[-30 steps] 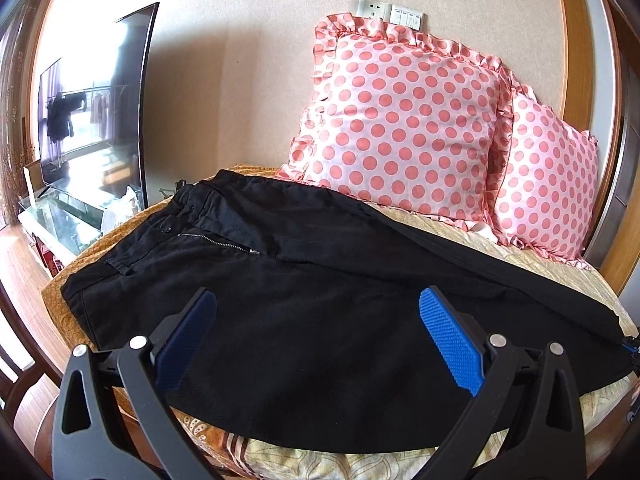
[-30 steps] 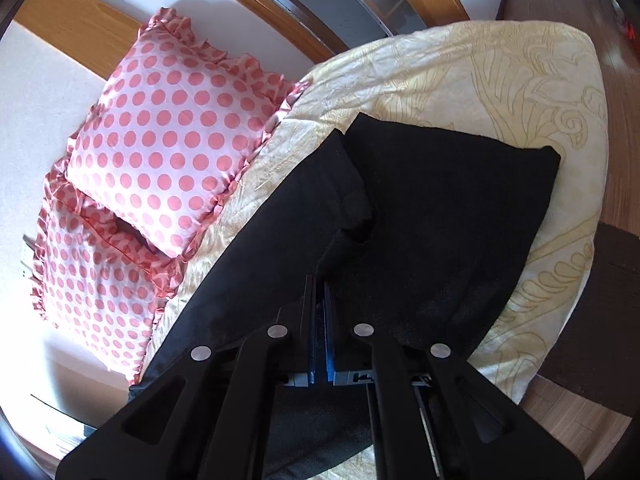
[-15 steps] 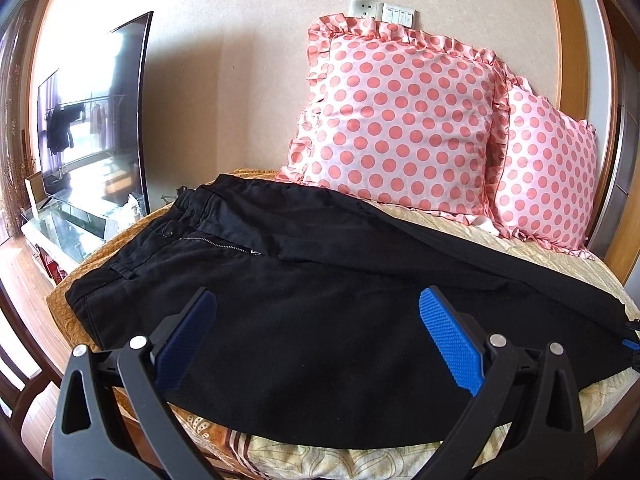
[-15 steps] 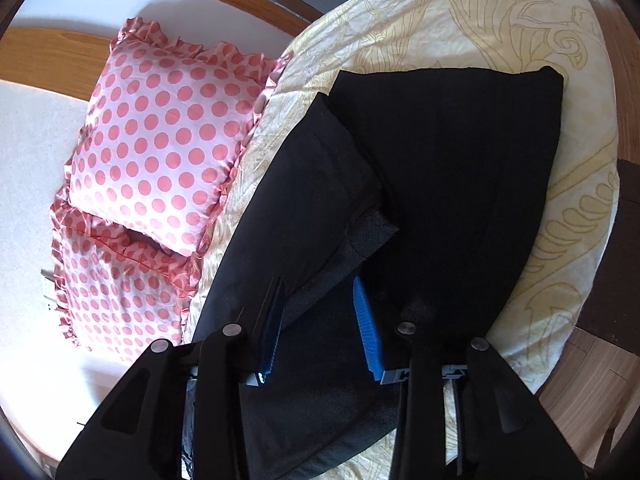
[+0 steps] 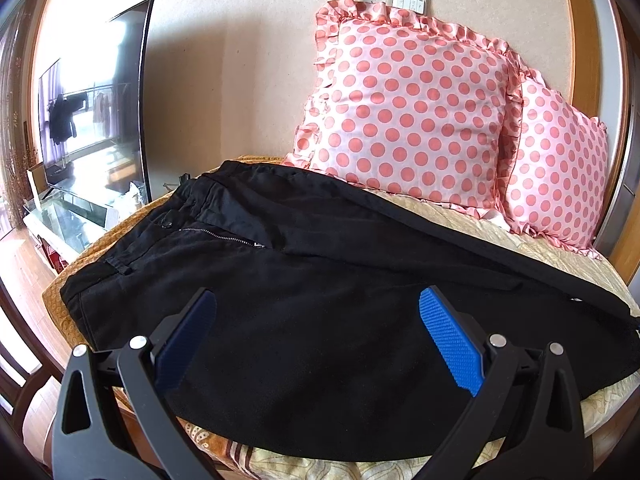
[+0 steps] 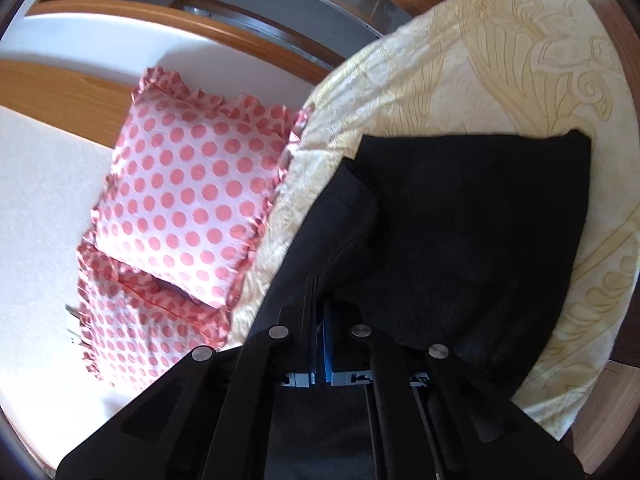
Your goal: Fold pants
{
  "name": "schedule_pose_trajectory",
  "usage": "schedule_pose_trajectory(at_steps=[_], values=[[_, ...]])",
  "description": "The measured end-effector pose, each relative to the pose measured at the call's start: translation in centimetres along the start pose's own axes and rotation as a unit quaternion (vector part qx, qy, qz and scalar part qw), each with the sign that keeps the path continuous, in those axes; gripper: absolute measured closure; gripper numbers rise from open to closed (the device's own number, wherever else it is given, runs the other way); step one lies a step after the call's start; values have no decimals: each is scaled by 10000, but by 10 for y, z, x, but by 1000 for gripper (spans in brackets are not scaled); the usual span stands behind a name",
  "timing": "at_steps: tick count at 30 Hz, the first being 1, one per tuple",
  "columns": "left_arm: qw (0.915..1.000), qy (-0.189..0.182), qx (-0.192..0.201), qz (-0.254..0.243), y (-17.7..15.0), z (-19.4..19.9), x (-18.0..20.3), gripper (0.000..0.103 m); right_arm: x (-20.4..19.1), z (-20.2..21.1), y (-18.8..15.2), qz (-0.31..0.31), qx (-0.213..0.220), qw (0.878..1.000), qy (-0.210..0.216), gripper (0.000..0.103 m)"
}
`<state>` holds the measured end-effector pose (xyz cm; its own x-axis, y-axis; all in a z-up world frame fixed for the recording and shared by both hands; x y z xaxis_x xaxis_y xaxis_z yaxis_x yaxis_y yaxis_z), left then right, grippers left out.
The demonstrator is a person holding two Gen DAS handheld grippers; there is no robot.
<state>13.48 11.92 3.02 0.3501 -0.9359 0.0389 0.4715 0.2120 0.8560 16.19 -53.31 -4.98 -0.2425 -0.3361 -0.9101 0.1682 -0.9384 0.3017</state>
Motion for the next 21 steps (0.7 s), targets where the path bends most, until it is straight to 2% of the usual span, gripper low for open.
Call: schedule_pose_trajectory(at_steps=[2,4,6,11,14,17,20,21], values=[[10000,31,-15,38,4,-3,-5,2,-6,17,10,74,247,9996,105,101],[10000,4,-51,80,10,-8,-10,2,-4,30,13,216,434,9988,29,101],[9998,-61,-139,102,19,-16,-15,2,4,29,10,355,358,9986,-166,101],[9982,-255,-507,209,62,-59,-20,2,28,17,0,229,147,9987,-428,101],[9956,-308,-802,382,94,-99,-21,2,33,13,-3,350,90,9977,-569,101],[9895,-453,-1237,591,123,-149,-12,2,35,11,-4,403,44,9974,-594,101],[9811,-288,-1747,785,141,-207,-8,3,34,9,-4,504,8,9966,-655,101],[9773,-174,-1934,847,145,-229,-9,8,34,8,-4,523,-2,9964,-670,101]])
Point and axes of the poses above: each gripper's, at about its wrist camera, not at the fingertips, and z roughly against the way its jaws point, x to its right, y to its top, the point moved 10 cm from there along -z, roughly the way its jaws point, and after that the axes turned 8 degrees about y, right-handed, at the moved point
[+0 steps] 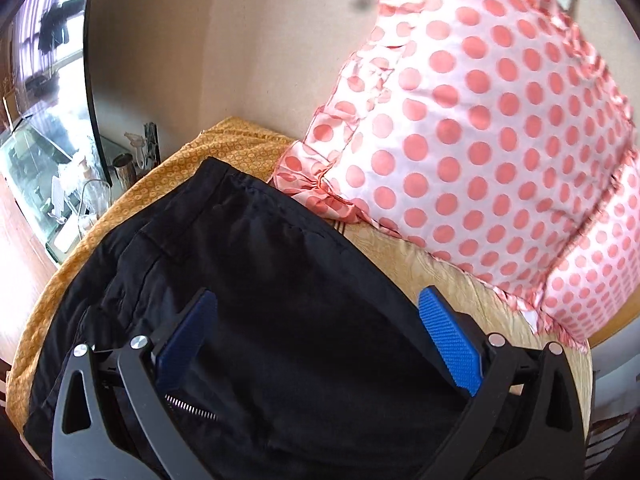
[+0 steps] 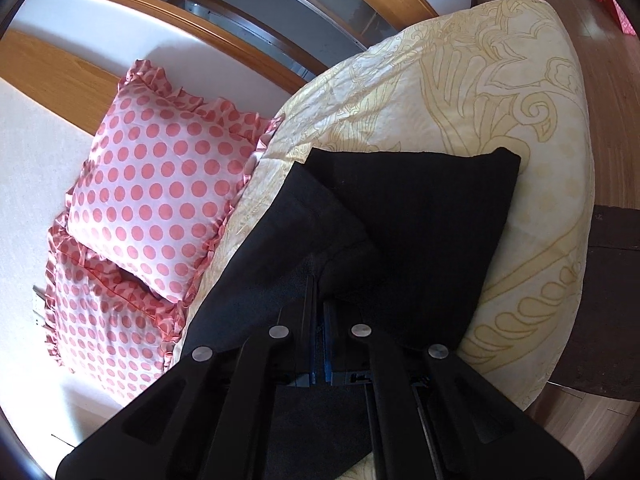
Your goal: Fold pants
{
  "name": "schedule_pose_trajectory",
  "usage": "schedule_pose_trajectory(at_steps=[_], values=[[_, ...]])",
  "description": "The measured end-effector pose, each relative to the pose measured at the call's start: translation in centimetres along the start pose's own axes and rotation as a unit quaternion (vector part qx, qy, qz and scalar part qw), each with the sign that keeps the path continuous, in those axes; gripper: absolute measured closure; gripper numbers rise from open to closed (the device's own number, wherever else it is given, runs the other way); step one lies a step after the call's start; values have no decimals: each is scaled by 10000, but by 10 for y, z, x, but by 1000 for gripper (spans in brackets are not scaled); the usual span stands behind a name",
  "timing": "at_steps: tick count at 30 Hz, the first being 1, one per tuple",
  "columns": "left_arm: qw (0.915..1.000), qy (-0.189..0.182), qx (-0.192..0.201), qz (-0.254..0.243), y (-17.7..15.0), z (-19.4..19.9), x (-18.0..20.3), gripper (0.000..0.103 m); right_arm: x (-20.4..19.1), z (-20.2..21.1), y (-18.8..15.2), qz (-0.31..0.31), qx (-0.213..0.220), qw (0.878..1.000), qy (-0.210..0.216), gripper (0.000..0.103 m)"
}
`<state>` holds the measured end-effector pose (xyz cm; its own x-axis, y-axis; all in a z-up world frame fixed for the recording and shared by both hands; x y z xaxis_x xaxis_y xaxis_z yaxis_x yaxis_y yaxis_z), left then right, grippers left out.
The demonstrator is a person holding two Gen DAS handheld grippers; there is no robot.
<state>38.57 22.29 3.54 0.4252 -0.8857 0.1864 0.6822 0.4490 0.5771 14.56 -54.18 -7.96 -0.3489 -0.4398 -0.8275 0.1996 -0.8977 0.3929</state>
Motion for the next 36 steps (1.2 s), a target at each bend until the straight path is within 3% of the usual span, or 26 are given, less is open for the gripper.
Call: schedule_pose_trajectory(at_steps=[2,7,11,17,19,21,22,24,29,36], values=[[9989,405,-243,60,16,-31,-4,14,0,0,0,56,-17,10000,-31,101],[9917,1082,-659,235,34,-91,-20,14,-1,0,-1,277,-56,9995,-152,101],[9876,1122,-1014,417,34,-121,-20,22,0,-1,-1,390,-108,9989,-248,101],[9842,1185,-1138,656,37,-134,-25,32,-1,-3,-2,603,-109,9973,-406,101],[9830,1257,-1134,712,36,-135,-31,47,-1,-3,-2,643,-107,9969,-439,101],[9824,1243,-1108,844,37,-134,-39,60,-1,-4,-1,635,-112,9970,-436,100],[9832,1131,-1089,932,37,-132,-40,79,-1,-4,-1,634,-119,9970,-431,101],[9833,665,-1091,1298,35,-127,-40,95,-2,-4,-2,633,-115,9970,-434,100],[9904,704,-603,1030,36,-92,-42,99,-2,-4,0,585,-116,9976,-350,100],[9961,195,90,856,22,2,-65,100,-8,-5,4,616,-131,9978,-182,100]])
Point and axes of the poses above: each gripper's, at about its wrist camera, not at the fingertips, and z roughly against the way its jaws point, x to its right, y to its top, the point moved 10 cm from there along -z, roughly the way its jaws point, and after that the axes turned 8 degrees about y, right-handed, at the moved point
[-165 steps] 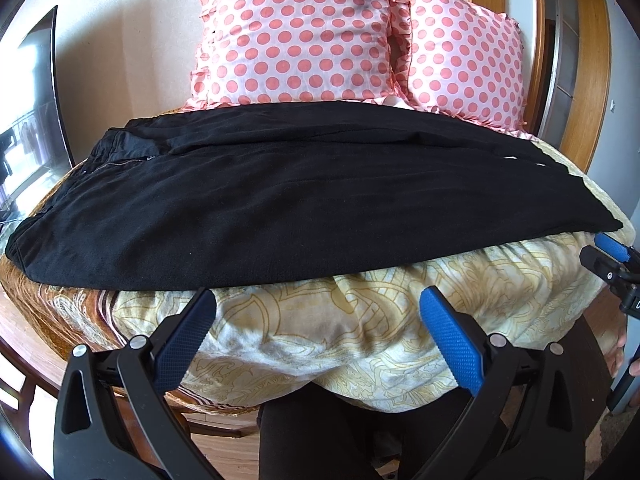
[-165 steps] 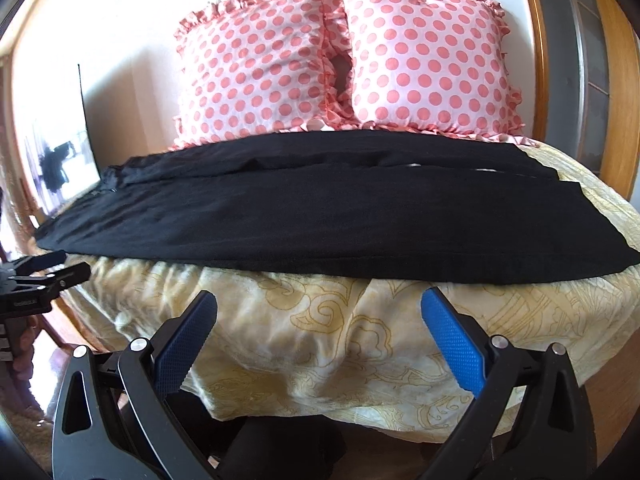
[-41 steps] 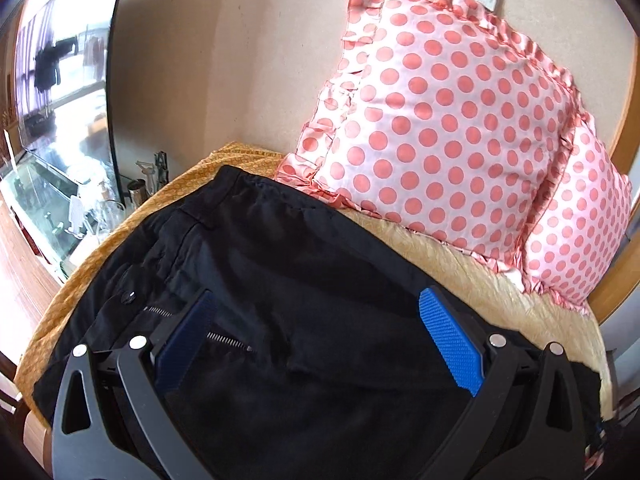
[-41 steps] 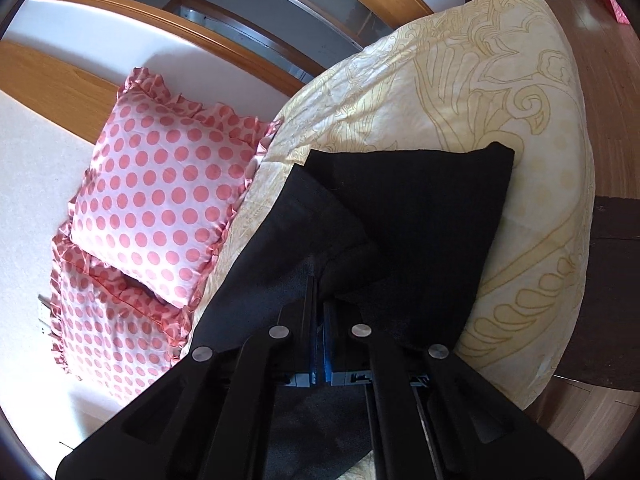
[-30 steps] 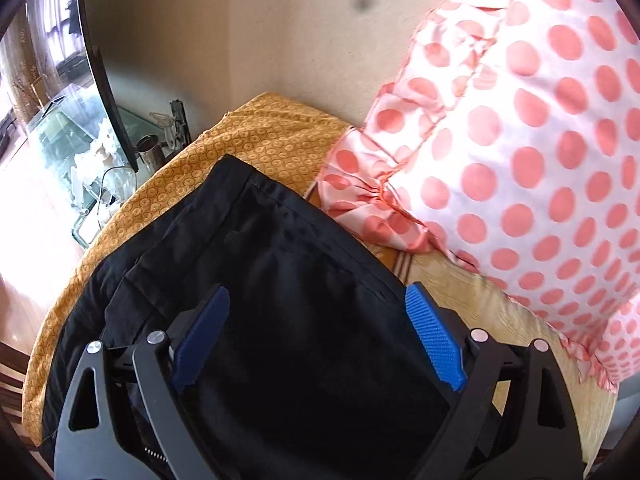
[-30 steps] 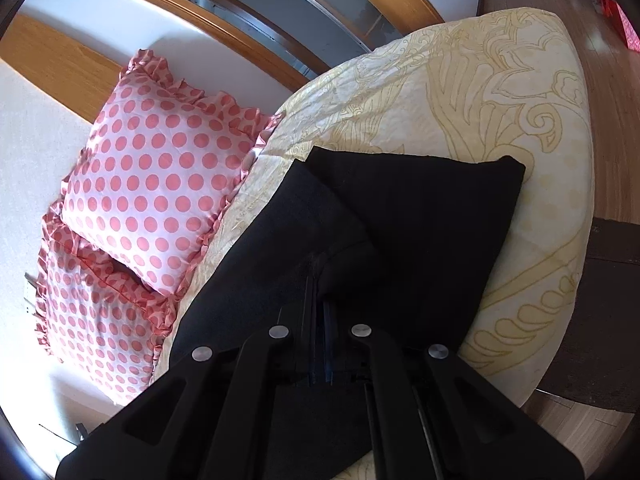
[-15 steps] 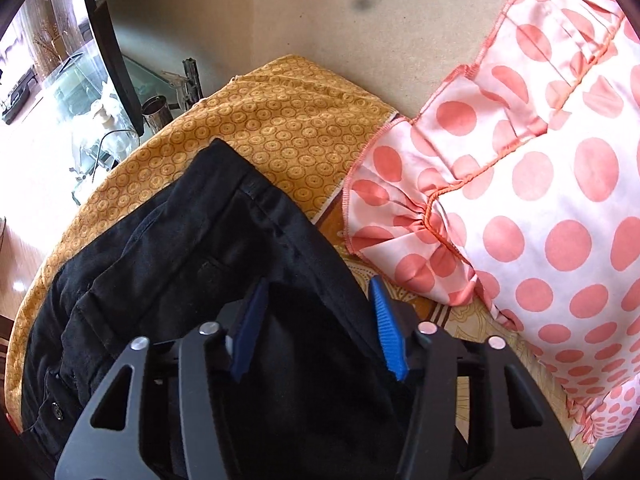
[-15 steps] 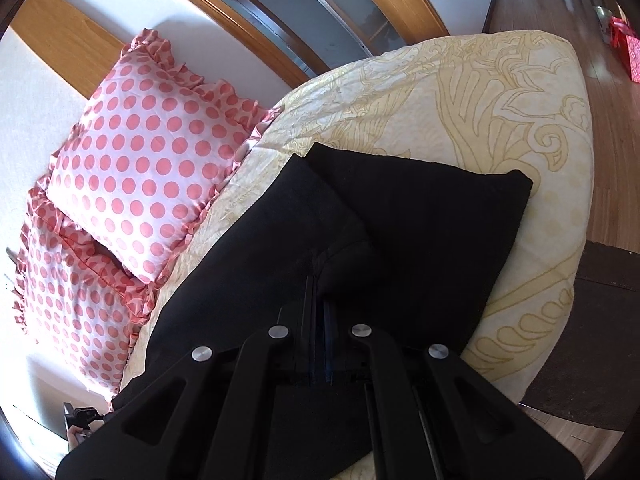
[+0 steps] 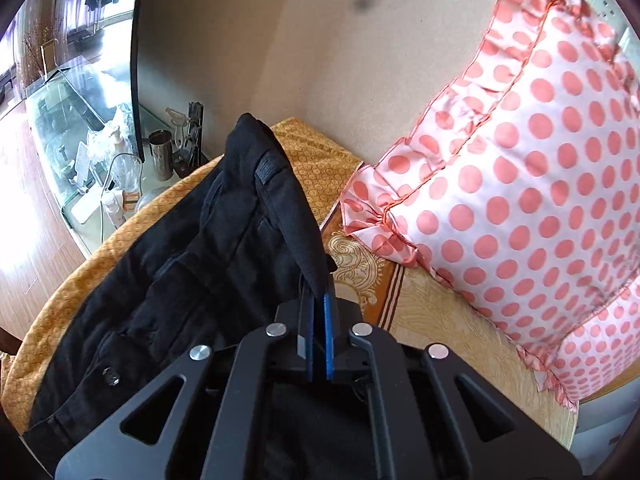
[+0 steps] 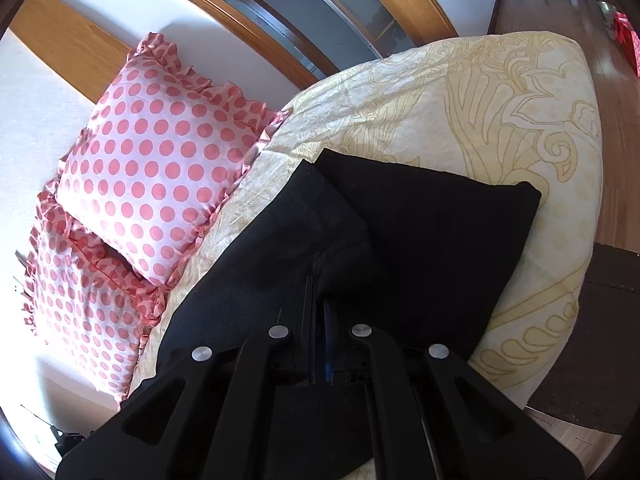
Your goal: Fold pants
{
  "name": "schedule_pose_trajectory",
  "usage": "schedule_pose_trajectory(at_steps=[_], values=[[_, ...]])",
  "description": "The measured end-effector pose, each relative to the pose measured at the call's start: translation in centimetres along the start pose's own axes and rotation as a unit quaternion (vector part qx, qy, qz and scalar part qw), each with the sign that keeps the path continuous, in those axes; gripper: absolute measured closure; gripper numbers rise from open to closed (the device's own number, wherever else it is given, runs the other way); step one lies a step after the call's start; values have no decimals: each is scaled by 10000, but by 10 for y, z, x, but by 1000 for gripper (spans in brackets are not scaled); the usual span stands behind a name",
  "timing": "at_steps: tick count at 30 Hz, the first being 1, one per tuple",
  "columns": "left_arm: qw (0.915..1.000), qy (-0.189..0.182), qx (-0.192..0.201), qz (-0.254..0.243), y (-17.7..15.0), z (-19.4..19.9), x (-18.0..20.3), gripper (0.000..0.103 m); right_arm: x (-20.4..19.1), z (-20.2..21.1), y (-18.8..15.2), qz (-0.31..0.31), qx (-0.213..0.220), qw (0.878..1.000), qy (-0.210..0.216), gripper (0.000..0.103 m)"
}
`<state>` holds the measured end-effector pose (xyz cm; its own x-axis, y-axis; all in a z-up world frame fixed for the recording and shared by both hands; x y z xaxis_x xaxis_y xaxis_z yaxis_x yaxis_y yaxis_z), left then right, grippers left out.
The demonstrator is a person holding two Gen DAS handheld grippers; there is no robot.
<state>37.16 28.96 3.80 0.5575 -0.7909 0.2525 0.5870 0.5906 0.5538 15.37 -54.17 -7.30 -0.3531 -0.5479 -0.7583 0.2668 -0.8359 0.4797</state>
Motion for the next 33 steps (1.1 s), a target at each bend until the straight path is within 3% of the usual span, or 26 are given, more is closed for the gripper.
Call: schedule_pose_trajectory(at_steps=[7,12,17,24,27,30,33], values=[[9974,-538,457,149,-24,93,-57,100,-17,3,16,-12,125,9995,288,100],[9953,-580,776,37,-66,141,-88,100,-33,13,30,58,312,9985,444,100],[9958,-435,794,107,-130,150,-129,100,-29,27,34,2,416,9981,445,100],[9971,-152,587,455,-200,123,-180,98,-11,31,28,-212,327,9986,367,100],[9958,-270,656,583,-198,128,-183,90,-11,33,27,-201,308,9987,363,100],[9927,-379,761,850,-183,137,-186,56,-13,36,28,-171,322,9986,388,100],[9921,-307,662,1020,-175,132,-193,55,-10,35,27,-225,310,9985,382,100]])
Point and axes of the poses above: each gripper's, at about its wrist camera, not at the fingertips, and z roughly against the way its jaws point, x to its right, y to its top, the point moved 10 cm from there along -z, roughly the way its jaws point, and after that the axes turned 8 degrees about y, right-handed, at the moved point
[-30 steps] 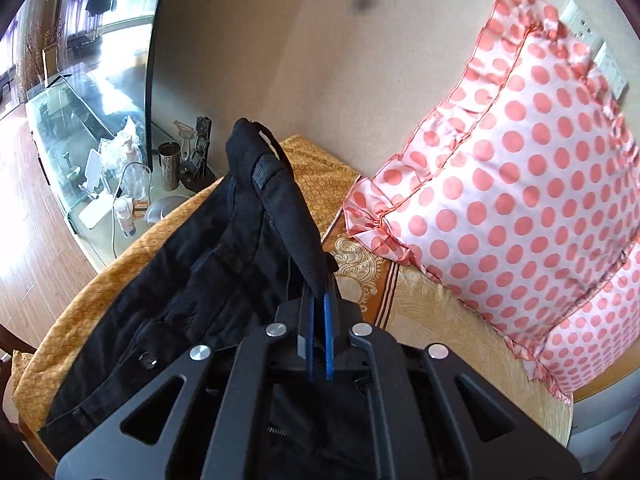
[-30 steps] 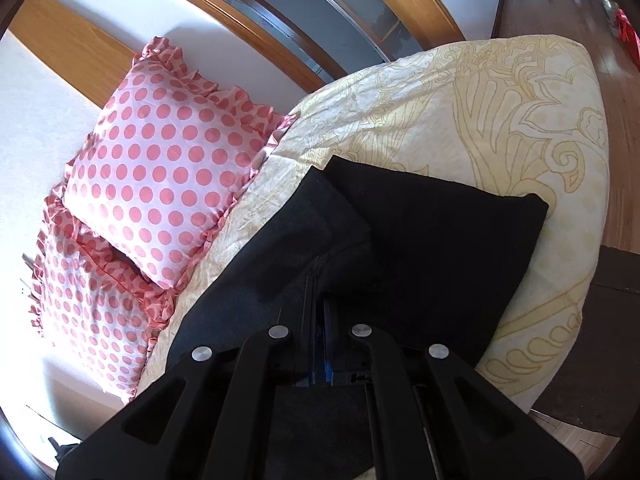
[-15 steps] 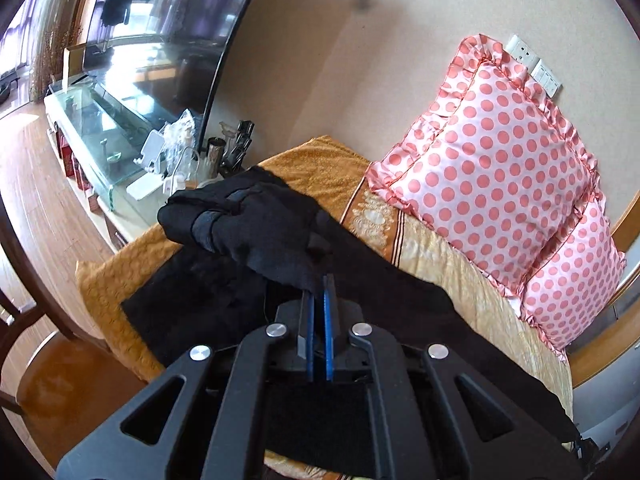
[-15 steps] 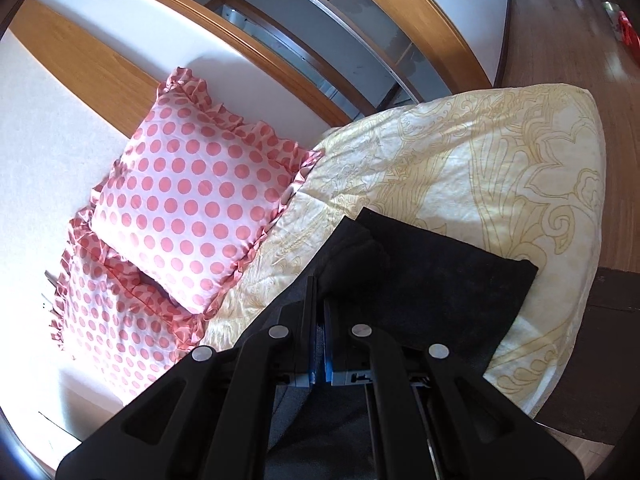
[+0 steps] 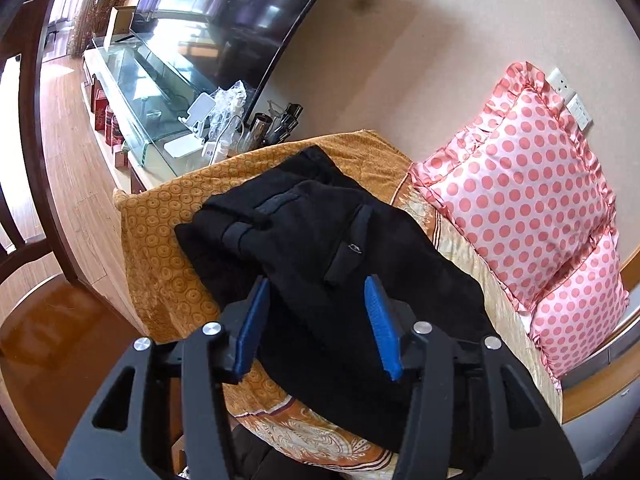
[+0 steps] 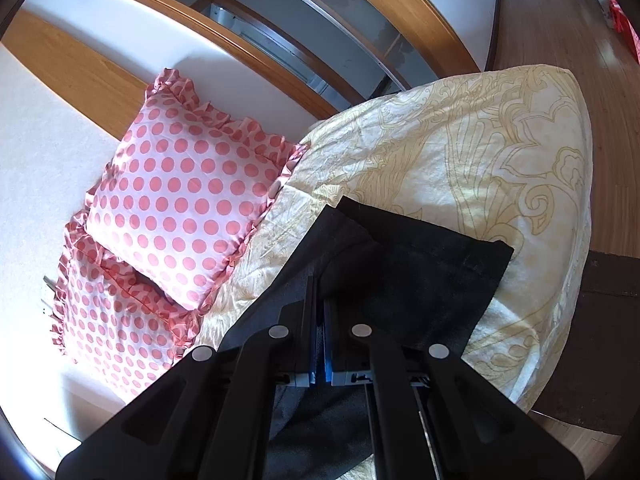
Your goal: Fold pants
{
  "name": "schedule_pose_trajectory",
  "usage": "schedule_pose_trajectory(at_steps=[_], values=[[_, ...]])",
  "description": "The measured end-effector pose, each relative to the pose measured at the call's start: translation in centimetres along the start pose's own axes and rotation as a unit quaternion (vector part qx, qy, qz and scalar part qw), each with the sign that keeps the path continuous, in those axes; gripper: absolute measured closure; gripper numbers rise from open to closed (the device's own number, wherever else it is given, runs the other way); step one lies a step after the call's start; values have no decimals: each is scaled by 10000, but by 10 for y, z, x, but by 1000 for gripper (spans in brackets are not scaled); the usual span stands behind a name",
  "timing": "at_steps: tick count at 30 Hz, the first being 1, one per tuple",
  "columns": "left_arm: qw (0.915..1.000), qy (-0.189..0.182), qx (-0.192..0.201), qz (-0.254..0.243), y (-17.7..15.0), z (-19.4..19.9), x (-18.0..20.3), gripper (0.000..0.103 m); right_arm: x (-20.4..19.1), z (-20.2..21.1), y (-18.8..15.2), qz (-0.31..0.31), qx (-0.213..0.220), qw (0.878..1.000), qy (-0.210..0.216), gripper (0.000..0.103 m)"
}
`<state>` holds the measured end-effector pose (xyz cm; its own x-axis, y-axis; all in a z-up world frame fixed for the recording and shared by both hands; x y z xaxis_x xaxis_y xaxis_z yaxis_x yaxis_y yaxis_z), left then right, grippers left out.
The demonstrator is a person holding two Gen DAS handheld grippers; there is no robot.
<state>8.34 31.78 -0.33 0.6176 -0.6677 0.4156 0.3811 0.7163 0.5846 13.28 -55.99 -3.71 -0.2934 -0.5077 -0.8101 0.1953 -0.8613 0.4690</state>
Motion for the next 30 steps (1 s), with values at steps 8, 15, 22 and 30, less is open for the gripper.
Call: schedule_pose_trajectory(at_steps=[8,15,22,30], values=[[9993,-20,-225,306,0,-12,-14,92,5,-2,0,-172,-32,9998,28,100],[10000,-2,-33,70,3,4,-13,99,2,1,4,-101,17,9999,26,100],[9999,-11,21,129,1,10,-20,100,-6,15,12,84,229,9997,78,100],[9998,175,-101,64,-11,0,-31,100,34,12,5,-104,53,9987,-489,100]])
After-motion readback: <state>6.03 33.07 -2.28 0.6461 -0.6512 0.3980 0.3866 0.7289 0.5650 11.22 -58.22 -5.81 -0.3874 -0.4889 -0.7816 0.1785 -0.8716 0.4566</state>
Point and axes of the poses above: each gripper's, at about its wrist camera, not at the fingertips, and z roughly against the way its jaws point, x to its right, y to its top, the point moved 10 cm from there along -z, roughly the way its jaws point, and after that the axes turned 8 degrees about y, right-handed, at the moved point
